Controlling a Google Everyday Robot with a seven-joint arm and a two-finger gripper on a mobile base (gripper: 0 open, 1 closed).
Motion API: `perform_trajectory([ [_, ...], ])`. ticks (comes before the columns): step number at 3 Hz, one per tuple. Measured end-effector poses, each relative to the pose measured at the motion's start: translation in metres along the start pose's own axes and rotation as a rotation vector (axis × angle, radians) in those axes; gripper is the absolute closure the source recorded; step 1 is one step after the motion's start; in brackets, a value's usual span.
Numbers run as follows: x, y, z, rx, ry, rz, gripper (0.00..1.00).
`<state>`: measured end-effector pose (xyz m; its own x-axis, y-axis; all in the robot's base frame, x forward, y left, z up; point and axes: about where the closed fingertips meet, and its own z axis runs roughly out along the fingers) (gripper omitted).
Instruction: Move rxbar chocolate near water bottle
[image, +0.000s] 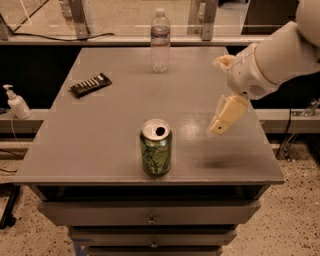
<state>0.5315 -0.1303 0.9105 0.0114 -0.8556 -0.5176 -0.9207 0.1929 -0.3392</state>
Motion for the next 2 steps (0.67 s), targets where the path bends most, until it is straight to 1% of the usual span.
perform_trajectory([
  [1,-0.0112,-0.0133,0.039,0.006,-0.119,0.052,0.0],
  [2,-0.0114,-0.0131,0.0388,0.006,-0.118,0.051,0.0],
])
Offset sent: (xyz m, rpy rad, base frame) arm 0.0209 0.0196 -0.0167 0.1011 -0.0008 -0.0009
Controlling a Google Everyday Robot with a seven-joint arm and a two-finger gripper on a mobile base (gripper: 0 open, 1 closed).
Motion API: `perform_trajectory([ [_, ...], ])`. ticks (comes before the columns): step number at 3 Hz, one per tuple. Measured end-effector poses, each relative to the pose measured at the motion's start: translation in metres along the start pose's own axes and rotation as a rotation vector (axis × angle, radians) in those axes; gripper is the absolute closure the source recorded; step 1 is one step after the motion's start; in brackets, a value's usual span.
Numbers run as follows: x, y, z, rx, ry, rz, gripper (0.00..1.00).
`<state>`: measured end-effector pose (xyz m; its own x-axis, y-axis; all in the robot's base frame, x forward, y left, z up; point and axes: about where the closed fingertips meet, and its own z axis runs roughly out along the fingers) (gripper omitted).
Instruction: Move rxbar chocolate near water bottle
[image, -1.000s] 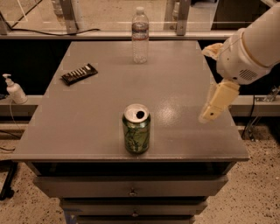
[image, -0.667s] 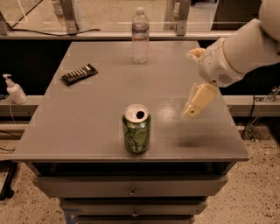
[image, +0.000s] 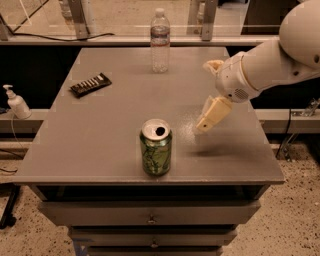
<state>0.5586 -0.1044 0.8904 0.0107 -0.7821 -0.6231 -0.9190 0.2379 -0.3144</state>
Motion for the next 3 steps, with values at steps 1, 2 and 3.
perform_trajectory([
  [1,-0.004,-0.005,0.006,0.022,-0.031,0.026,0.0],
  [2,-0.024,-0.024,0.037,0.045,-0.128,0.085,0.0],
  [3,-0.05,-0.047,0.077,0.065,-0.237,0.156,0.0],
])
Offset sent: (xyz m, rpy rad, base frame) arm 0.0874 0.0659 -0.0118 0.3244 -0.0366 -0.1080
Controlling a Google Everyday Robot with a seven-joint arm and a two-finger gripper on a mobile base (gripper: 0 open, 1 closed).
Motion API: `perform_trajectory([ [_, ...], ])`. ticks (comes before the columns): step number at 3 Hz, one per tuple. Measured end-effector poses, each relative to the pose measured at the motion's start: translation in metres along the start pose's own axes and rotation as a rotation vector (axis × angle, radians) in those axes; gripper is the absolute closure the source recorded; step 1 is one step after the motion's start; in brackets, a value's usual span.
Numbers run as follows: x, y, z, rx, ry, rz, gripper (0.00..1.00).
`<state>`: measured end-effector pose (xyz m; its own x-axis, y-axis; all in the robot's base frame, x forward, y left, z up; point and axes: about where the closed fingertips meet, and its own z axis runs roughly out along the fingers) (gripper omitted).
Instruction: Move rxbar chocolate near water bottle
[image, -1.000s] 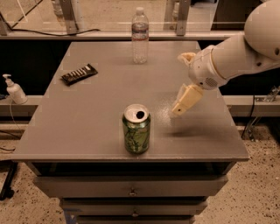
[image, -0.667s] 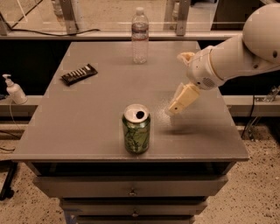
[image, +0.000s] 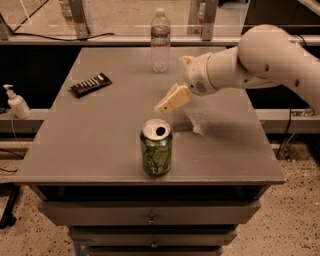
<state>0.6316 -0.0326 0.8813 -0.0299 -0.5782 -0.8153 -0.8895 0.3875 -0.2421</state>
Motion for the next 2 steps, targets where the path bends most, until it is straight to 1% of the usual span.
perform_trajectory([
  [1,-0.019,-0.008,0.044,0.004,-0.102,0.062,0.0],
  [2,-0.037,-0.005,0.081,-0.002,-0.195,0.115,0.0],
])
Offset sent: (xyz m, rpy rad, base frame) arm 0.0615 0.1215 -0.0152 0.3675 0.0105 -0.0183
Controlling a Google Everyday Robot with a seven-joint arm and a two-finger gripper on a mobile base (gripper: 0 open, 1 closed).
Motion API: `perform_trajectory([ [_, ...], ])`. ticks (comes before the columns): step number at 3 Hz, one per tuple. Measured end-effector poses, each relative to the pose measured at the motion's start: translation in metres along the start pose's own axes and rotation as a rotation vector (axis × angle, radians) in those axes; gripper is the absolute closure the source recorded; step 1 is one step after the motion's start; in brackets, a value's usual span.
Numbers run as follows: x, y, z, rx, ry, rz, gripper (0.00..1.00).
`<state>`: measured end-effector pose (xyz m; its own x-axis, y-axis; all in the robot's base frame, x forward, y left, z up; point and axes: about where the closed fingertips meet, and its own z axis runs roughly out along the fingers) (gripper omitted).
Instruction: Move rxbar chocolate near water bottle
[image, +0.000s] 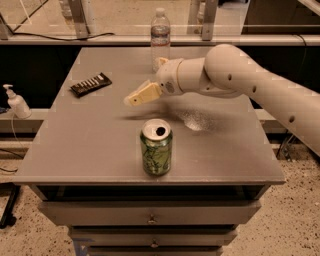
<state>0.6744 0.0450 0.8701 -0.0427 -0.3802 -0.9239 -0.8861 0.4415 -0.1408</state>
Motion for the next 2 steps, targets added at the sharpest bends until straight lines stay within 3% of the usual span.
perform_trajectory([
  [2,-0.022,0.015,0.08,-0.028,-0.104,0.054,0.0],
])
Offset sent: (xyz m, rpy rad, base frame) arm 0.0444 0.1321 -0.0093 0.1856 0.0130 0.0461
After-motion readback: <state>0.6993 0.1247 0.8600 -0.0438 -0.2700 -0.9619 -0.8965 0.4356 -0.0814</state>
